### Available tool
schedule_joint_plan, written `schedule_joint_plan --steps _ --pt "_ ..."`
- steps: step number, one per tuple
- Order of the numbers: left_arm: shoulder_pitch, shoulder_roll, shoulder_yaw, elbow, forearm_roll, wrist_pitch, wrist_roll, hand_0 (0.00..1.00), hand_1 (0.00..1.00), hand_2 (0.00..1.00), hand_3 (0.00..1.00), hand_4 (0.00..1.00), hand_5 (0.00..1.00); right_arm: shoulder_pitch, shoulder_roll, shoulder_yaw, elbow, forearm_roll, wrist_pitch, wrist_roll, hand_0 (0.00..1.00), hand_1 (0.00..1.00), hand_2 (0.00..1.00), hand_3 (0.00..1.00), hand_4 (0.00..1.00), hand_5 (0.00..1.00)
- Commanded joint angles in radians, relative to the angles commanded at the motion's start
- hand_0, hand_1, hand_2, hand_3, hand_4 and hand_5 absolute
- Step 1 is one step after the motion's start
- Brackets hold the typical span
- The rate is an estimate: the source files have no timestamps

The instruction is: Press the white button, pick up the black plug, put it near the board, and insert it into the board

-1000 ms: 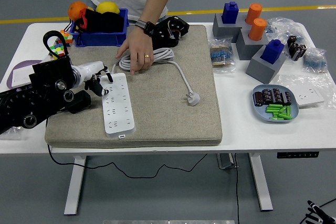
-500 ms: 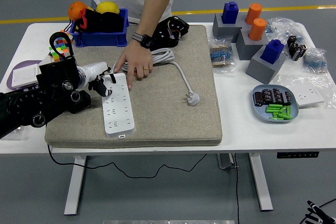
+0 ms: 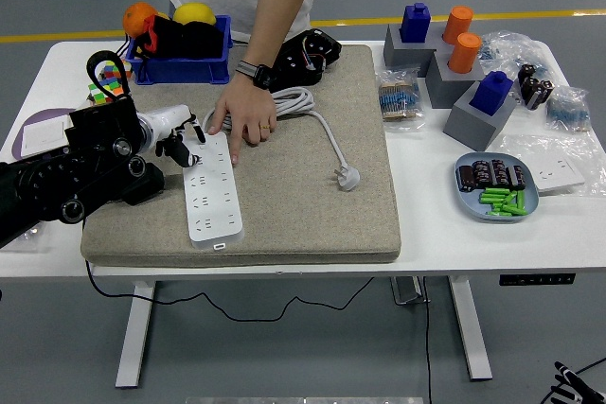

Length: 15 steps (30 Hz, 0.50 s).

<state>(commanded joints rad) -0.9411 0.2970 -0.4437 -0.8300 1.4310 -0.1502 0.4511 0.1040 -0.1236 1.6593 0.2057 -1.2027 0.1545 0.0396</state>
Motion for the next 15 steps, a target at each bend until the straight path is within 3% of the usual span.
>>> schedule_joint_plan --steps 9,15 --pt "-0.004 -0.015 0.043 0.03 -0.025 -0.003 -0.005 0.133 0.145 0.127 0.653 0.645 0.002 0.002 0.0 -0.008 0.003 0.006 -0.001 0.001 0.82 0.757 0.74 0.717 0.782 0.554" --pt "0.007 -0.008 0.002 0.01 -0.015 0.006 -0.014 0.133 0.145 0.126 0.653 0.643 0.002 0.0 0.0 -0.006 0.002 0.005 0.0 0.001 0.82 0.757 0.74 0.717 0.782 0.554"
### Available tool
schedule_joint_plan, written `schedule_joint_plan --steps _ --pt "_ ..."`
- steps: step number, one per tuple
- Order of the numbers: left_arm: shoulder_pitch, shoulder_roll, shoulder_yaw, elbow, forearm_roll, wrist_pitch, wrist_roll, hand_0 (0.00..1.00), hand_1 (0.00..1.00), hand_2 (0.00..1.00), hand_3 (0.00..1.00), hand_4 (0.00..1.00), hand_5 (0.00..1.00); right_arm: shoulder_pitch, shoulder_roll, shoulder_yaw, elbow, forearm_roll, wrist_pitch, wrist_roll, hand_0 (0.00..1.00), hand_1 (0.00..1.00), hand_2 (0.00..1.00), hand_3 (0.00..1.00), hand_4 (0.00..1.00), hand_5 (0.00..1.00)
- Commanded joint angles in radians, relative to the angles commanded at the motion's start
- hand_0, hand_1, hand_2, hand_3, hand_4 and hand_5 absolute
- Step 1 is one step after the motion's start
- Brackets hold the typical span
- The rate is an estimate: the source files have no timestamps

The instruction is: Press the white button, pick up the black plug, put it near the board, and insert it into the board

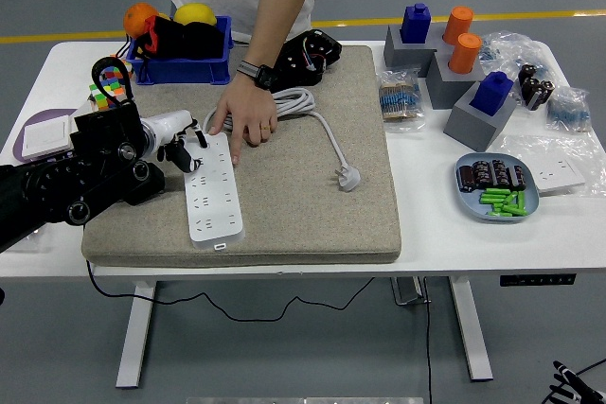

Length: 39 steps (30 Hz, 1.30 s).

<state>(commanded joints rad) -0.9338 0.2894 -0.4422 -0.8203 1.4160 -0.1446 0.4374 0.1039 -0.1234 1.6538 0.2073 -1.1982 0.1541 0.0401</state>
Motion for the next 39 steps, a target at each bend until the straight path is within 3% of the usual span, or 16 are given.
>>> schedule_joint_plan --steps 11,19,20,26,27,32,33,37,38,39 --pt "0.05 0.059 -0.18 -0.165 0.078 0.014 -0.016 0.133 0.146 0.127 0.651 0.636 0.002 -0.004 0.004 0.003 0.001 -0.002 0.0 0.0 0.82 0.757 0.739 0.717 0.782 0.553" --pt "0.191 0.124 -0.326 -0.334 0.126 0.028 -0.05 0.141 0.16 0.154 0.65 0.633 0.002 -0.009 0.008 0.005 0.001 -0.003 0.0 0.001 0.82 0.757 0.74 0.717 0.782 0.553" --pt "0.21 0.129 -0.343 -0.346 0.133 0.028 -0.054 0.193 0.325 0.295 0.627 0.656 0.002 -0.01 0.008 0.005 0.001 -0.004 0.001 0.0 0.82 0.757 0.739 0.717 0.782 0.553" --pt "0.307 0.147 -0.446 -0.389 0.201 0.015 -0.071 0.193 0.325 0.295 0.627 0.656 0.002 -0.013 0.008 0.002 0.002 -0.004 0.001 0.001 0.82 0.757 0.739 0.717 0.782 0.553" --pt "0.322 0.147 -0.466 -0.393 0.211 0.014 -0.076 0.468 0.696 0.545 0.563 0.836 0.002 -0.012 0.009 0.001 0.002 -0.004 0.001 0.0 0.82 0.756 0.74 0.717 0.782 0.554" --pt "0.383 0.15 -0.537 -0.399 0.244 0.001 -0.09 0.468 0.696 0.545 0.563 0.836 0.002 -0.012 0.011 -0.004 0.005 0.001 0.001 0.002 0.82 0.756 0.74 0.717 0.782 0.554" --pt "0.396 0.15 -0.554 -0.4 0.246 -0.007 -0.089 0.725 0.824 0.707 0.496 0.884 0.002 -0.012 0.011 -0.005 0.006 0.002 0.001 0.002 0.82 0.756 0.74 0.717 0.782 0.554" --pt "0.437 0.149 -0.601 -0.411 0.255 -0.028 -0.081 0.725 0.824 0.707 0.496 0.884 0.002 -0.015 0.011 -0.003 0.004 -0.001 0.001 0.001 0.82 0.756 0.74 0.717 0.782 0.554" --pt "0.447 0.151 -0.612 -0.417 0.256 -0.033 -0.08 0.779 0.862 0.755 0.402 0.935 0.002 -0.016 0.011 -0.003 0.003 -0.002 0.002 0.0 0.82 0.756 0.74 0.717 0.782 0.553" --pt "0.453 0.152 -0.617 -0.42 0.258 -0.037 -0.079 0.779 0.862 0.755 0.402 0.935 0.002 -0.017 0.011 -0.003 0.003 -0.003 0.002 0.0 0.82 0.756 0.74 0.717 0.782 0.553"
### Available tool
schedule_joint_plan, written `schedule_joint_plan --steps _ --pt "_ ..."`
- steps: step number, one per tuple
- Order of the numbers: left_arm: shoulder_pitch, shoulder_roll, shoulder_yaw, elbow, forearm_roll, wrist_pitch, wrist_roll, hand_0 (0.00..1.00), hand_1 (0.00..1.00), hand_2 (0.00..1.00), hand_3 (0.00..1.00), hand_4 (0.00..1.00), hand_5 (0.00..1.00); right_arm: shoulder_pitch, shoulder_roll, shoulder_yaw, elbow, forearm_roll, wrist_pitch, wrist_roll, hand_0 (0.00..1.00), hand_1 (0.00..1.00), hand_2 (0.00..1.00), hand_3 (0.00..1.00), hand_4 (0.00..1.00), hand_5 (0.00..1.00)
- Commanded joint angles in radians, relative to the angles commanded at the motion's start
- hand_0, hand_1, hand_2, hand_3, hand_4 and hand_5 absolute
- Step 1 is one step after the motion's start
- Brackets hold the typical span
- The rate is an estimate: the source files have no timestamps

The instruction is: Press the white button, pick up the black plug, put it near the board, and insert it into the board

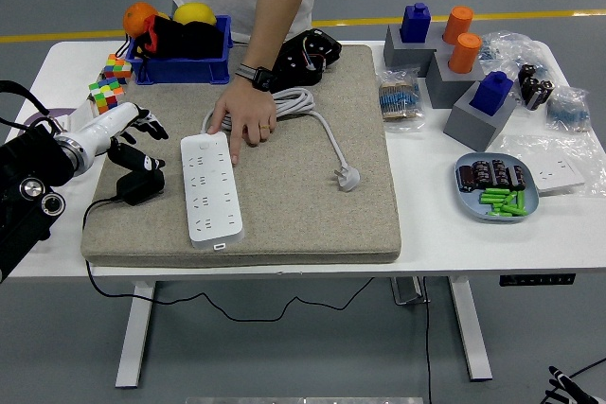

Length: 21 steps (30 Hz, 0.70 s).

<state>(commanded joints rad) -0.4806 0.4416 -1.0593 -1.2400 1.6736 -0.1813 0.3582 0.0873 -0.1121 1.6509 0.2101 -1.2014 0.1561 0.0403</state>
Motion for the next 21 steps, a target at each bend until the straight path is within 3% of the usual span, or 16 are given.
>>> schedule_joint_plan --steps 6,21 --pt "0.034 0.014 -0.027 -0.008 0.009 -0.011 -0.001 0.791 0.868 0.763 0.38 0.955 0.002 0.001 -0.002 -0.006 0.001 0.002 0.0 0.0 0.82 0.756 0.74 0.717 0.782 0.553" --pt "0.037 0.02 -0.01 0.078 -0.004 -0.025 -0.021 0.793 0.863 0.755 0.389 0.974 0.002 0.003 -0.005 -0.019 0.001 0.009 -0.001 -0.001 0.82 0.756 0.739 0.717 0.783 0.554"
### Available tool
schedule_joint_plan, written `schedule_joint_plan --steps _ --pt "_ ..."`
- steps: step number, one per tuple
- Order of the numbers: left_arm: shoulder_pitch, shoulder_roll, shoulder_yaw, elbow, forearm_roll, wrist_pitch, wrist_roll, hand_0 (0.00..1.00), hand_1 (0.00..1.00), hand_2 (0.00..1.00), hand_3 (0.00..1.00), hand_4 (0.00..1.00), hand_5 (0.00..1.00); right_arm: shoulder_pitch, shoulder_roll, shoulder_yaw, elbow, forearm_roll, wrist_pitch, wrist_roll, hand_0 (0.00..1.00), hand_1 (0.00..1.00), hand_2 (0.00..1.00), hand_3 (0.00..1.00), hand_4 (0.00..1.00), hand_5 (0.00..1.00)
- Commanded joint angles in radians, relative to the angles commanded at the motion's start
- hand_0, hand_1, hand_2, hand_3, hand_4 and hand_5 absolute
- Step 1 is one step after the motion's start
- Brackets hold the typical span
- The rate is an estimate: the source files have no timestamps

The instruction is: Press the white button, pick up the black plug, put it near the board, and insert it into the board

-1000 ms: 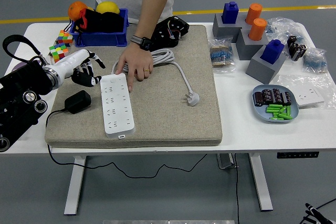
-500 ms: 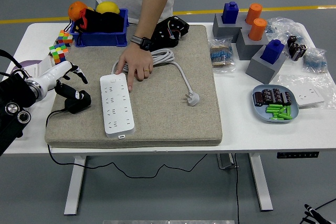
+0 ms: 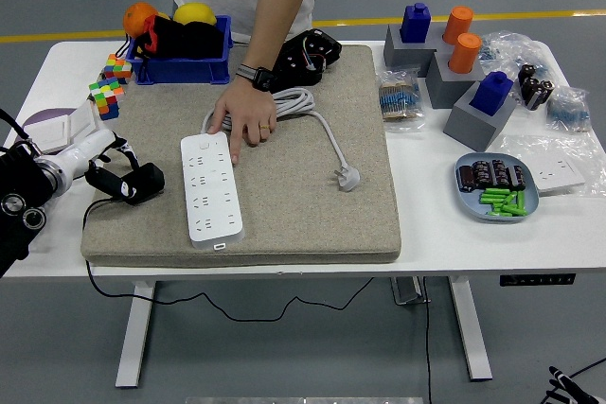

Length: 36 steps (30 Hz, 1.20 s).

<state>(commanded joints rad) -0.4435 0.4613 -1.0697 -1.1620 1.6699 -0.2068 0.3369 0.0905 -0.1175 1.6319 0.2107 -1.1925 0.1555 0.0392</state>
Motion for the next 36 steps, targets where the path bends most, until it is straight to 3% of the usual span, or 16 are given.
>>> schedule_joint_plan --steps 8,9,14,15,20,21,26,27,36 --pt "-0.009 -0.006 0.021 0.017 -0.01 -0.001 0.0 0.79 0.857 0.751 0.39 0.975 0.002 -0.002 0.0 -0.003 0.001 0.002 0.0 0.0 0.82 0.756 0.74 0.718 0.783 0.554" --pt "-0.011 -0.006 0.025 0.019 -0.012 -0.002 0.002 0.684 0.785 0.695 0.395 0.974 0.002 -0.002 0.001 -0.003 0.001 0.002 0.0 0.0 0.82 0.756 0.74 0.718 0.784 0.554" --pt "-0.014 -0.009 0.03 0.029 -0.012 -0.005 0.009 0.684 0.785 0.695 0.395 0.974 0.002 -0.004 0.001 -0.001 0.0 0.0 0.0 0.0 0.82 0.756 0.74 0.718 0.784 0.554" --pt "-0.013 -0.01 0.029 0.029 -0.009 -0.008 0.01 0.363 0.59 0.533 0.436 0.888 0.002 -0.005 0.001 0.0 0.0 0.0 0.0 0.0 0.82 0.757 0.739 0.718 0.784 0.553" --pt "-0.017 -0.009 0.022 0.027 -0.02 -0.008 0.004 0.363 0.59 0.533 0.436 0.888 0.002 -0.005 0.002 0.004 0.0 -0.002 0.0 0.001 0.82 0.757 0.739 0.718 0.784 0.553" --pt "-0.017 -0.009 0.022 0.026 -0.024 -0.007 0.002 0.304 0.471 0.455 0.465 0.849 0.002 -0.005 0.002 0.005 0.0 -0.002 0.0 0.001 0.821 0.756 0.74 0.718 0.785 0.553" --pt "-0.019 -0.01 0.022 0.025 -0.049 0.005 -0.006 0.304 0.471 0.455 0.465 0.849 0.002 -0.003 0.003 0.007 0.001 -0.002 -0.001 0.002 0.821 0.756 0.74 0.718 0.785 0.553" --pt "-0.019 -0.011 0.021 0.025 -0.057 0.003 0.0 0.265 0.426 0.44 0.479 0.824 0.002 -0.003 0.003 0.008 0.001 -0.002 -0.001 0.002 0.821 0.756 0.74 0.718 0.785 0.553" --pt "-0.019 -0.013 0.023 0.037 -0.079 0.003 0.007 0.284 0.428 0.438 0.487 0.8 0.002 -0.004 0.006 0.009 0.001 -0.002 -0.001 0.003 0.821 0.756 0.739 0.718 0.785 0.553"
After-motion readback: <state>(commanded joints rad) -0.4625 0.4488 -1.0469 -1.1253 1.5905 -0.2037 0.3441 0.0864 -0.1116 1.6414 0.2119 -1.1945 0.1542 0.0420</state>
